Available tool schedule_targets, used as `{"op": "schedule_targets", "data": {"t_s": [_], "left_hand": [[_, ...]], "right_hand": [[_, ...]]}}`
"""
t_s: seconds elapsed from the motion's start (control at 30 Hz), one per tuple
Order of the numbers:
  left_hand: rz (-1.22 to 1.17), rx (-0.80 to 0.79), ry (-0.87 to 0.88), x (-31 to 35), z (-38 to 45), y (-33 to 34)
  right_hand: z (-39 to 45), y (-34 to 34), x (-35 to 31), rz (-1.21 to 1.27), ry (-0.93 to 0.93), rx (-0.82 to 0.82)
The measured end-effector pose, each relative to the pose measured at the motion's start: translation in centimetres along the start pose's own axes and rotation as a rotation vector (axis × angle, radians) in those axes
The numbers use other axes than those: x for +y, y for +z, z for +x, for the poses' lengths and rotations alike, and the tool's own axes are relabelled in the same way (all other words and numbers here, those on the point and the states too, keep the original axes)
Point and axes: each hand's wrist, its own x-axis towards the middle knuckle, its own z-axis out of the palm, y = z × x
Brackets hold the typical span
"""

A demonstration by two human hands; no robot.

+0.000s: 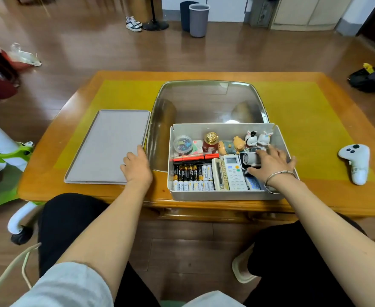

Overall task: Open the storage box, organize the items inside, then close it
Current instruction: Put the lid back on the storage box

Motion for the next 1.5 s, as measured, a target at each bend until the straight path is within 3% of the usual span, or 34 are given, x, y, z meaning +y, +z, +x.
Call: {"op": "schedule_targets", "data": {"t_s": [0.3,0.6,0.77,0.93,1.03,1.2,1.37,1.5], "left_hand": [[0.088,0.196,0.001,-0.3,2.0,-4.3],[-0.068,0.406,0.055,2.1,5.1,-11.9],[-0.189,0.514,0.181,5.1,4.5,-14.8],[-0.292,0.653,0.396,7.4,2.6,-18.7],[-0.422,0.614,0.5,8.5,1.7,-20.7],[-0.675,0.368,0.655,9.1,1.6,-22.2],[-0.846,0.327,0.682,8.8,2.0,-22.0],[-0.971,0.304,0.581,8.4,1.4,-19.9]], "right_hand": [[-0.2,-1.0,-0.8,0.109,0.057,0.069],[0.2,-4.1,-1.7,0.387,-0.147,0.32],[0.6,-5.8,-1.7,0.535,-0.324,0.363],[1.9,-7.9,-1.0,0.677,-0.317,0.362],[2.7,-9.3,-0.1,0.836,-0.218,0.362],[3.3,-10.9,1.9,1.167,-0.162,0.415],[2.3,-10.6,3.4,1.218,-0.112,0.532],[1.9,-10.0,4.1,1.269,0.002,0.488]]}}
